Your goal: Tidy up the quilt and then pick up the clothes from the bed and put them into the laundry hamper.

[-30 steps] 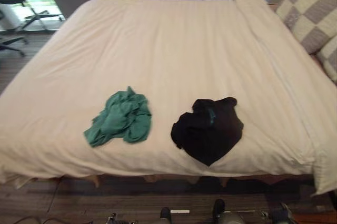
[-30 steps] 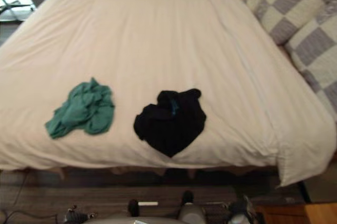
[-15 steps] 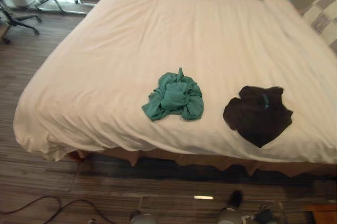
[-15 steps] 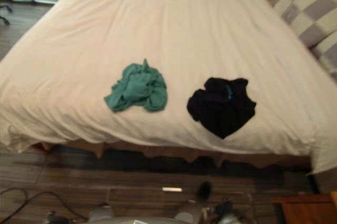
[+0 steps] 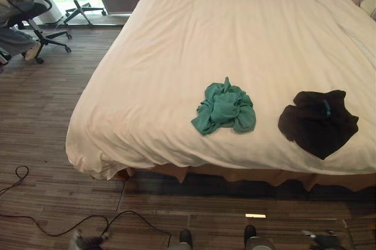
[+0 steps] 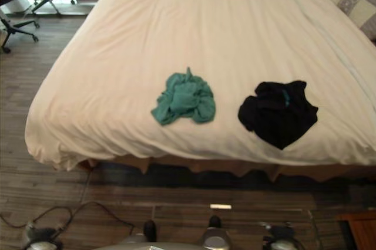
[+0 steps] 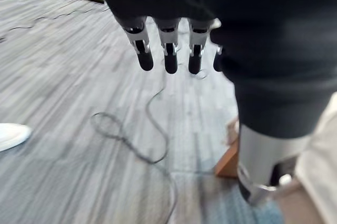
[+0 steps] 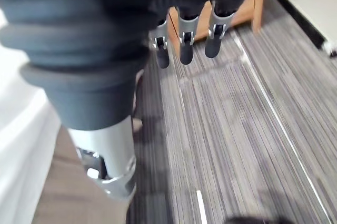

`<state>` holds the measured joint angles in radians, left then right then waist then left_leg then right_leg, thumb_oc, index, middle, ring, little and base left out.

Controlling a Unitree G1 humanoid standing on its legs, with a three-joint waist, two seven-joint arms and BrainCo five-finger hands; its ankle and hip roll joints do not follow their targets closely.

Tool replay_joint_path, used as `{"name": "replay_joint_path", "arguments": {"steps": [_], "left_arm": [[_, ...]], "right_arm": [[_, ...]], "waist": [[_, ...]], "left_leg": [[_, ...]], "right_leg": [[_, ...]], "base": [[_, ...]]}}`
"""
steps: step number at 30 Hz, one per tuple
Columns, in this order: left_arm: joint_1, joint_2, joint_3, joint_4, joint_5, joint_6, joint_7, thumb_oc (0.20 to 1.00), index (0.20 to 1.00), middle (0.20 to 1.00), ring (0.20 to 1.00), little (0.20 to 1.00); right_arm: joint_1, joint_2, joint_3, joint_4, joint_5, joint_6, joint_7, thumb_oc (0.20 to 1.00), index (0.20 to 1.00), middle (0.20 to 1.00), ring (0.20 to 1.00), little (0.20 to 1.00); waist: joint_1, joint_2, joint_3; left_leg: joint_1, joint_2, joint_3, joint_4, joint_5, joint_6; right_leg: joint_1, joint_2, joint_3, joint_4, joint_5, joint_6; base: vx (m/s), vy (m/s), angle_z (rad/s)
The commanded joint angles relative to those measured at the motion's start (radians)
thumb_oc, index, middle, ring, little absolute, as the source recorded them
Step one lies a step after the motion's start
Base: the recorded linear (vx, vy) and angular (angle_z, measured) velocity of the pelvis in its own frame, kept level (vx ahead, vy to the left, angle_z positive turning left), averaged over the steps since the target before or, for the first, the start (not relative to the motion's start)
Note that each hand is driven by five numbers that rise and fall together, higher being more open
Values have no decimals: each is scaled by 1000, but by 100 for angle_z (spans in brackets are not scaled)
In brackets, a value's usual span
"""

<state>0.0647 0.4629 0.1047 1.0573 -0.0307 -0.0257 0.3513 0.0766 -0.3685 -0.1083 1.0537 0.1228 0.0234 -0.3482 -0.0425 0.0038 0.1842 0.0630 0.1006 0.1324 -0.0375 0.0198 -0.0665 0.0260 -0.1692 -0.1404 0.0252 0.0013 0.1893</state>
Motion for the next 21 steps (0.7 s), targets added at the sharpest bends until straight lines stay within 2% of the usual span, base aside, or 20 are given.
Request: {"name": "replay_joint_path", "arguments": {"steps": [1, 5, 6, 8, 10, 15, 17, 19, 21], "left_arm": [[-19, 142, 46, -303, 77, -45, 76, 1000, 1000, 1000, 1000, 1000], [-39, 219, 67, -474, 177, -71, 87, 1000, 1000, 1000, 1000, 1000], [-74, 248, 55, -524, 213, -78, 78, 1000, 1000, 1000, 1000, 1000], [-96, 257, 39, -534, 230, -79, 71, 1000, 1000, 1000, 1000, 1000], [-162, 282, -8, -543, 259, -81, 56, 1000, 1000, 1000, 1000, 1000], [-369, 338, -185, -523, 360, -64, 36, 1000, 1000, 1000, 1000, 1000], [-422, 347, -224, -501, 379, -57, 37, 1000, 1000, 1000, 1000, 1000], [-615, 343, -364, -392, 427, -29, 43, 1000, 1000, 1000, 1000, 1000], [-735, 332, -437, -312, 435, -13, 54, 1000, 1000, 1000, 1000, 1000]], "right_arm": [[13, -84, -58, -127, 7, -34, -64, 1000, 1000, 1000, 1000, 1000], [33, -177, -129, -272, -49, -45, -95, 1000, 1000, 1000, 1000, 1000], [29, -222, -146, -361, -89, -51, -101, 1000, 1000, 1000, 1000, 1000], [28, -240, -154, -399, -110, -49, -101, 1000, 1000, 1000, 1000, 1000], [4, -306, -146, -479, -182, -51, -97, 1000, 1000, 1000, 1000, 1000], [-127, -418, -57, -583, -265, -71, -101, 1000, 1000, 1000, 1000, 1000], [-153, -424, -41, -598, -271, -74, -99, 1000, 1000, 1000, 1000, 1000], [-239, -422, 31, -634, -278, -87, -103, 1000, 1000, 1000, 1000, 1000], [-275, -400, 68, -659, -264, -98, -104, 1000, 1000, 1000, 1000, 1000]], "waist": [[3, -66, -19], [-6, -65, -30], [-14, -64, -34], [-16, -63, -33], [-25, -62, -30], [-47, -57, -11], [-49, -57, -3], [-75, -60, 31], [-93, -63, 58]], "left_leg": [[-17, -6, -18, 67, -75, -29], [-9, -4, -18, 55, -71, -33], [-5, -3, -15, 50, -71, -35], [-3, -2, -13, 48, -70, -36], [-1, 2, -8, 45, -69, -37], [-12, 15, 10, 43, -62, -41], [-19, 19, 16, 45, -60, -42], [-54, 32, 29, 59, -51, -45], [-85, 41, 40, 73, -44, -49]], "right_leg": [[26, -42, -56, -90, 60, 16], [30, -46, -61, -100, 63, 22], [29, -47, -59, -101, 63, 23], [28, -46, -58, -101, 62, 23], [22, -44, -54, -100, 63, 24], [-11, -32, -32, -101, 70, 22], [-23, -29, -26, -101, 72, 22], [-69, -20, -8, -95, 80, 19], [-110, -13, 7, -84, 88, 17]], "base": [[71, -38, -1], [67, -35, 5], [63, -25, -1], [52, -23, -4], [43, -37, -2], [-3, -37, -14], [-39, -27, -24], [-108, -43, -14], [-118, -39, -15]]}}
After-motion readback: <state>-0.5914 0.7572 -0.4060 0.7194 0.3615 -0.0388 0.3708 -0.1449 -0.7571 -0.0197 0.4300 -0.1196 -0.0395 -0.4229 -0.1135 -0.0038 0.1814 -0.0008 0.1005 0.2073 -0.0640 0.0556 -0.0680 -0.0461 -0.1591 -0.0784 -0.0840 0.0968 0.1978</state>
